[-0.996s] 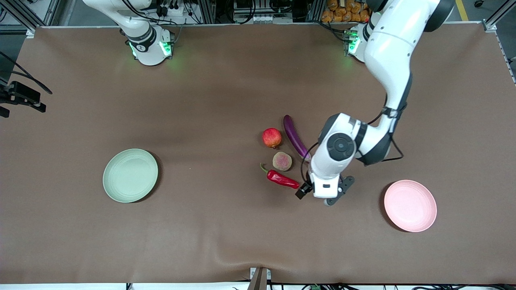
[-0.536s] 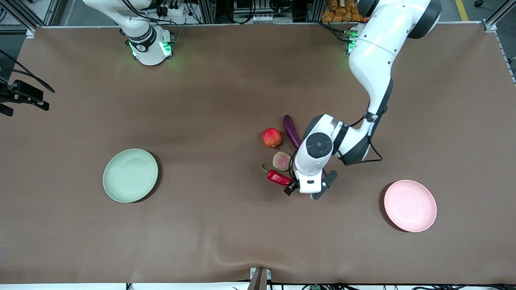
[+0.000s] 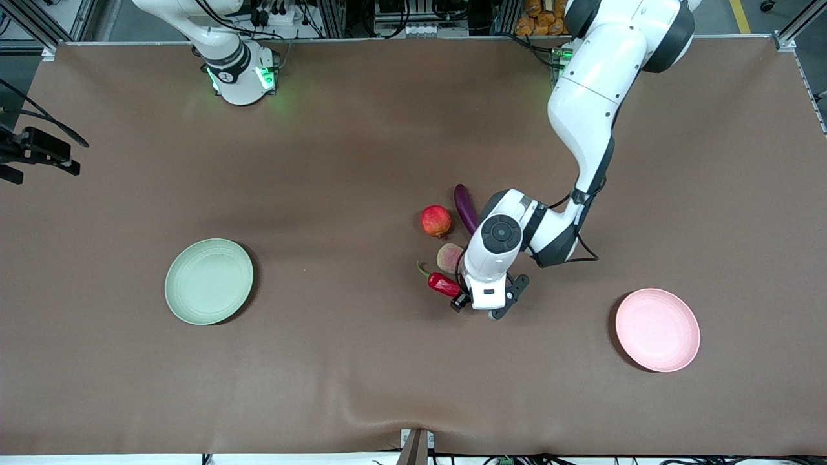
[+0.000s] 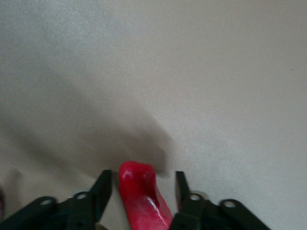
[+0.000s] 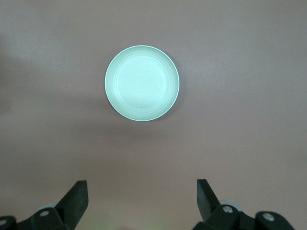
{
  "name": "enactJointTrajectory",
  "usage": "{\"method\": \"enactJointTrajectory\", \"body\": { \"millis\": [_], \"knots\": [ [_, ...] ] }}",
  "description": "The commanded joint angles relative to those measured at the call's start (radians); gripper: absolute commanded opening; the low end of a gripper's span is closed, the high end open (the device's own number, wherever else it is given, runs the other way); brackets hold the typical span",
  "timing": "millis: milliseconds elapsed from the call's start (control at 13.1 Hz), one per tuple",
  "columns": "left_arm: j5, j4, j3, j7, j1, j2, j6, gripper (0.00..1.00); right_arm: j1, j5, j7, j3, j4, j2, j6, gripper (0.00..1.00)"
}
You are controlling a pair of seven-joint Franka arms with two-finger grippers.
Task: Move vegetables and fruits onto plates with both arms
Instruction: 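Reach the left gripper to the red chili pepper and grasp it, then carry the chili with the left gripper while the right gripper reaches out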
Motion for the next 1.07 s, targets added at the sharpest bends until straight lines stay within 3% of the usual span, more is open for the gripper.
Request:
{"method": "enactJointTrajectory", "body": {
  "millis": [0, 307, 536, 766, 996],
  "knots": [
    [0.032, 0.023, 0.013, -0.016, -0.009, -0.008, 0.002, 0.0, -0.011, 0.014, -0.003, 0.004, -0.011, -0.006, -0.008, 1.0],
    [0.032, 0.024, -0.004, 0.054, 0.101, -0.156, -0.069, 0.0, -0.009, 0.014, -0.005, 0.004, -0.01, -0.002, -0.005, 1.0],
    [0.001, 0.003, -0.001, 0.261, 0.202, -0.261, -0.165, 0.0, -0.005, 0.014, -0.005, 0.004, -0.001, 0.033, -0.006, 1.0],
    [0.0, -0.008, 0.0, 0.45, 0.303, -0.282, -0.233, 0.0, 0.003, -0.022, -0.006, 0.004, 0.047, 0.133, 0.003, 1.0],
    [0.0, -0.008, -0.001, 0.596, 0.392, -0.284, -0.262, 0.0, -0.011, 0.007, 0.008, 0.004, 0.048, 0.172, 0.007, 1.0]
  ]
}}
